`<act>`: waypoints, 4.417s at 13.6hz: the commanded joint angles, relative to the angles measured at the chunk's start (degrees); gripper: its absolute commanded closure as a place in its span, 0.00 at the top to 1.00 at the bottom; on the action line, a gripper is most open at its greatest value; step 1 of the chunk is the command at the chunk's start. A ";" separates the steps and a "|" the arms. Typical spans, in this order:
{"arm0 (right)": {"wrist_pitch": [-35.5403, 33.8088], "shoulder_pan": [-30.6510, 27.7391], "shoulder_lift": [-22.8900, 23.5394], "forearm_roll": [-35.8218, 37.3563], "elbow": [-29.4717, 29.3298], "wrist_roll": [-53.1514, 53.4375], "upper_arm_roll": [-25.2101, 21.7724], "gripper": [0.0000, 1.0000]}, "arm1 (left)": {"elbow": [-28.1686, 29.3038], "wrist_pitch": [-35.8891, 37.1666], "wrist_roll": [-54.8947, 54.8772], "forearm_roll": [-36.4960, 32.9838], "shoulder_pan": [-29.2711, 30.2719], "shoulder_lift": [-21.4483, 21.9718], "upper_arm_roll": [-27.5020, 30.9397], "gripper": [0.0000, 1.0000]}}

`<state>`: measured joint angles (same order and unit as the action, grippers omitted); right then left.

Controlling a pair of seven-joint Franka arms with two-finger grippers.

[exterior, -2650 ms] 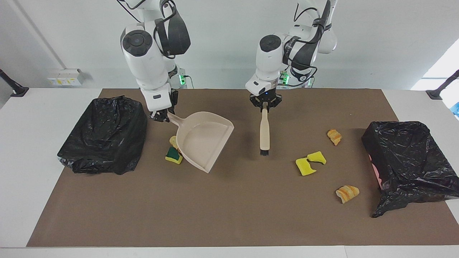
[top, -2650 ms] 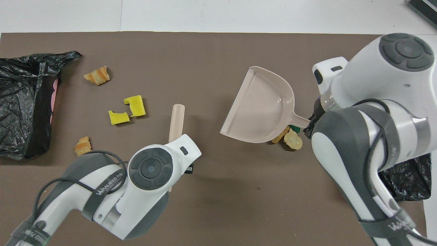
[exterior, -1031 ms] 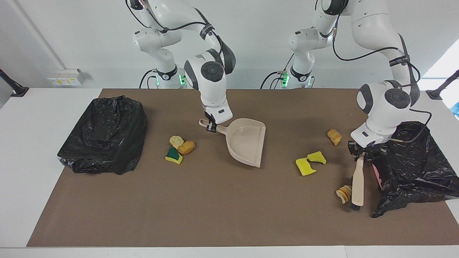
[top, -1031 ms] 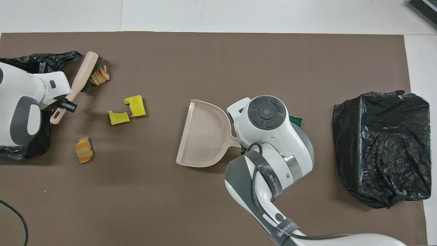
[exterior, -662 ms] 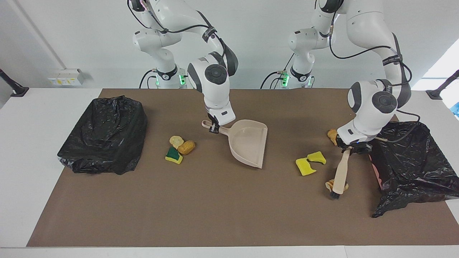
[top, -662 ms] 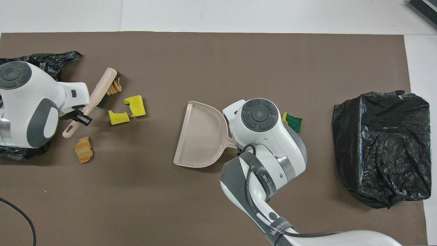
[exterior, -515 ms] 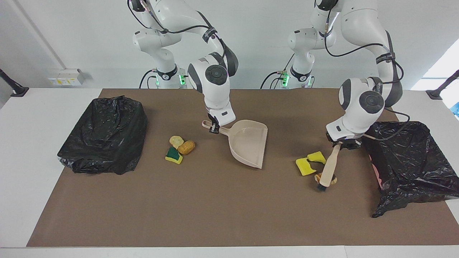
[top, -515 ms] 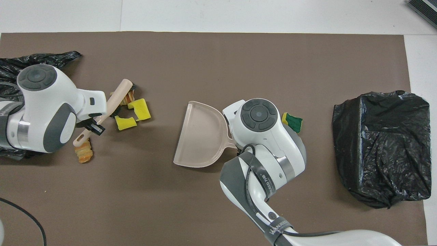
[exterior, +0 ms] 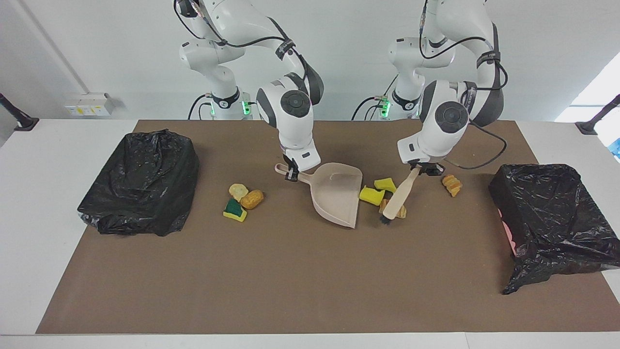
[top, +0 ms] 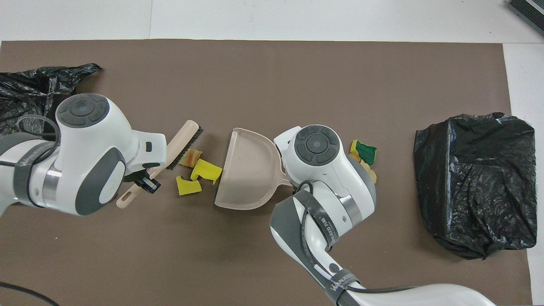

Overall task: Sweep and dump trash in bin
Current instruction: 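Sweep the crusts and sponges with the left gripper into the dustpan, then sweep the remaining crust with the left gripper into the dustpan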

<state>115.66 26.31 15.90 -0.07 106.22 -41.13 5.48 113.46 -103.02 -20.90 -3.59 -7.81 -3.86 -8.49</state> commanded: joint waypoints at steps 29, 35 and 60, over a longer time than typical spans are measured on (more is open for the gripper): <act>2.81 -0.29 0.01 2.79 1.71 -3.32 0.14 0.00 | 7.65 4.65 54.12 -1.94 -6.19 8.25 1.29 0.00; 3.52 -0.56 0.44 4.82 1.80 -6.59 0.14 0.00 | 17.38 8.71 58.52 -12.22 3.13 13.16 1.29 0.00; 4.22 -0.29 0.45 5.34 1.89 -4.31 0.14 0.00 | 13.99 -18.20 54.47 14.05 -29.28 6.58 0.76 0.00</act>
<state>117.97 26.33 16.37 3.76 107.13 -46.24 5.39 129.88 -122.23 32.81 9.76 -35.57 3.34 -8.74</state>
